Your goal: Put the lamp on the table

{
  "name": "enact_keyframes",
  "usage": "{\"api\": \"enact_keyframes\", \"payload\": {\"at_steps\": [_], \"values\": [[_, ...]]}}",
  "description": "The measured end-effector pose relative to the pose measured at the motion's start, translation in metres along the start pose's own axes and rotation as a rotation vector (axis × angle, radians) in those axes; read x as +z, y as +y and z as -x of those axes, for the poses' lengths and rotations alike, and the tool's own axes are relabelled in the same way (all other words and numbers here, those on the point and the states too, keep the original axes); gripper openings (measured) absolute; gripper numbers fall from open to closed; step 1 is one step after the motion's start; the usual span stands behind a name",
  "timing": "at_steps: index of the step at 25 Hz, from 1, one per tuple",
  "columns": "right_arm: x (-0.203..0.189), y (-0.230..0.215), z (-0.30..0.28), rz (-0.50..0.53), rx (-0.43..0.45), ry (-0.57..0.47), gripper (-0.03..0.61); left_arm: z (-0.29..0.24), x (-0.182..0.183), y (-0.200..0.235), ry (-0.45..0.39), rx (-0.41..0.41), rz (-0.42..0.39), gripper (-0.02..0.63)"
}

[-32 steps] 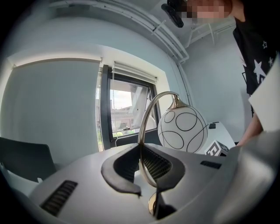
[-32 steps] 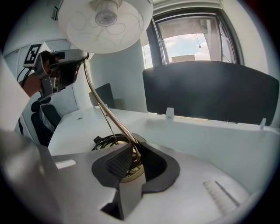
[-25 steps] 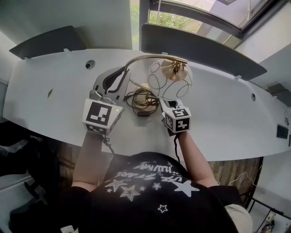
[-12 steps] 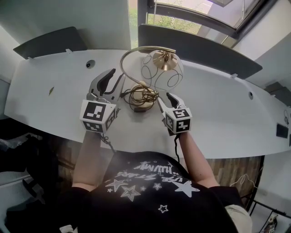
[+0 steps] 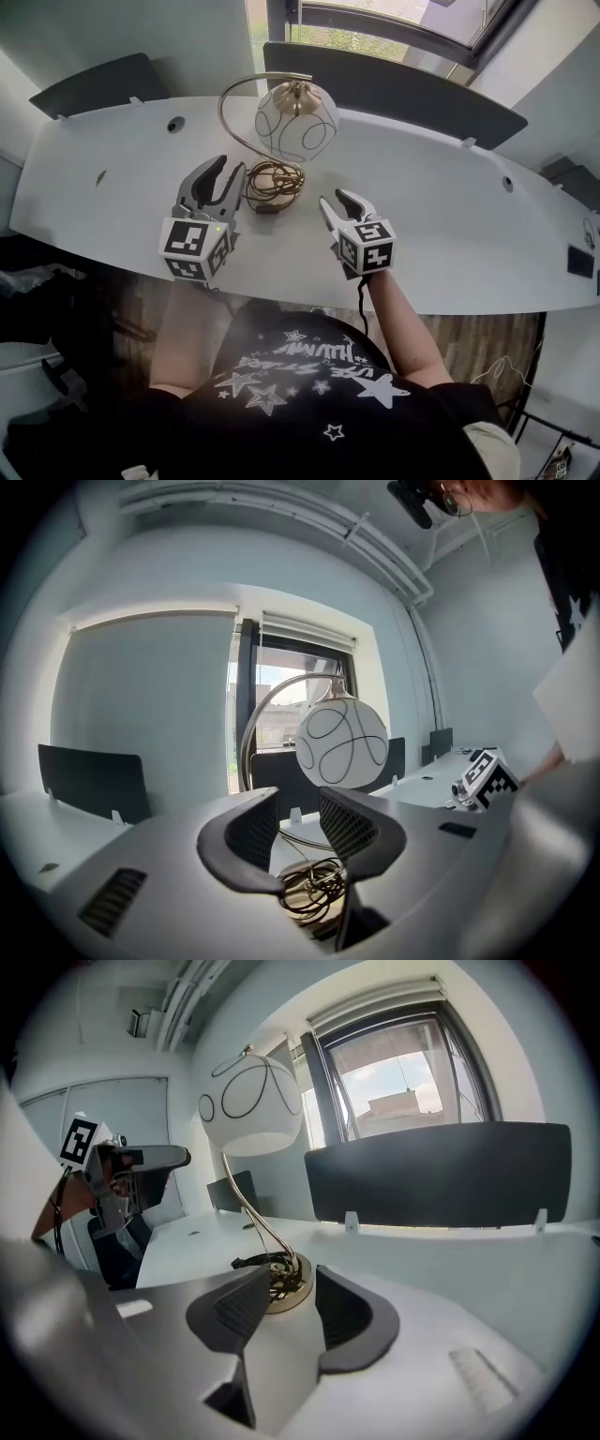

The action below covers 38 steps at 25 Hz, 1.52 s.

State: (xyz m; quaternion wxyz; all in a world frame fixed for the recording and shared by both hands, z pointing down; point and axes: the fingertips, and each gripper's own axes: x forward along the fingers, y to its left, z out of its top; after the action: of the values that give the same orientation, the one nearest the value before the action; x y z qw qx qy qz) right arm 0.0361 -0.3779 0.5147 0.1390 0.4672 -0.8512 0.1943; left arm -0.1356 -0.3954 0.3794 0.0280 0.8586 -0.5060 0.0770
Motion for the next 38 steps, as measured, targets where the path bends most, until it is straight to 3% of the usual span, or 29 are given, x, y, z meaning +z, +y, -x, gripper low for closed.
{"api": "enact_keyframes", "payload": {"at_steps": [8, 14, 18, 28, 38], "values": [[-0.009, -0.014, 0.043, 0.015, 0.047, -0.023, 0.130, 0.020, -0.008, -0.056, 0.001, 0.027, 0.024, 0.118], [-0.012, -0.020, 0.079, 0.008, 0.069, -0.061, 0.054, 0.027, -0.024, -0.102, 0.037, 0.017, 0.046, 0.117], [-0.017, -0.032, 0.097, -0.004, 0.070, -0.083, 0.003, 0.029, -0.035, -0.129, 0.072, 0.008, 0.025, 0.040], [-0.021, -0.038, 0.121, 0.012, 0.045, -0.103, 0.002, 0.028, -0.042, -0.163, 0.078, -0.064, 0.053, 0.015], [-0.032, 0.010, 0.163, 0.041, -0.006, -0.119, 0.002, 0.095, -0.052, -0.181, 0.071, -0.130, 0.110, 0.014]]}}
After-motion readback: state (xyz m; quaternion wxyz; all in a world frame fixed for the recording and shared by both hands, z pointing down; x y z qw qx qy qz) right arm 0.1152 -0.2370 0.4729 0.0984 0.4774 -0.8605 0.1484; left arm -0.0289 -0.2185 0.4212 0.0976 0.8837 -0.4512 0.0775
